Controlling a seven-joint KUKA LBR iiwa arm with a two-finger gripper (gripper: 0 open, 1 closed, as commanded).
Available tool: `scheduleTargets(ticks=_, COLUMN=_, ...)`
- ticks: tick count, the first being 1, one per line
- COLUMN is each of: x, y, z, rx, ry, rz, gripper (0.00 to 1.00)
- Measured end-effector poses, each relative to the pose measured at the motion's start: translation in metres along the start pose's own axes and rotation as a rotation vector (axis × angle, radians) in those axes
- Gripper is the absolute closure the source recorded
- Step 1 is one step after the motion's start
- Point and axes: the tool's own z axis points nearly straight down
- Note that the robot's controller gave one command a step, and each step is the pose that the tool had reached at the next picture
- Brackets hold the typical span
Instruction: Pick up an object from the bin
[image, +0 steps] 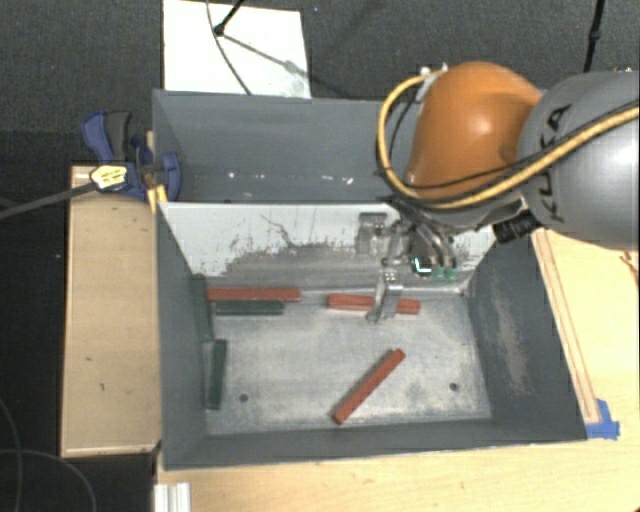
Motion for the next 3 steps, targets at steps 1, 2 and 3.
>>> scheduleTargets(ticks=1, x=0.0742, y=-0.0129, z=0.1677, rx=-0.001, ry=0.001, rz=0.016, gripper=0.0)
scheduleTargets(ticks=2, x=0.0711, y=-0.0119, z=0.1629, rx=-0.003, ry=-0.005, rz=0.021, gripper=1.0)
scheduleTargets(ticks=3, x=0.0709, y=-0.0131, z=0.1635, rx=-0.001, ry=-0.007, rz=0.025, gripper=0.0)
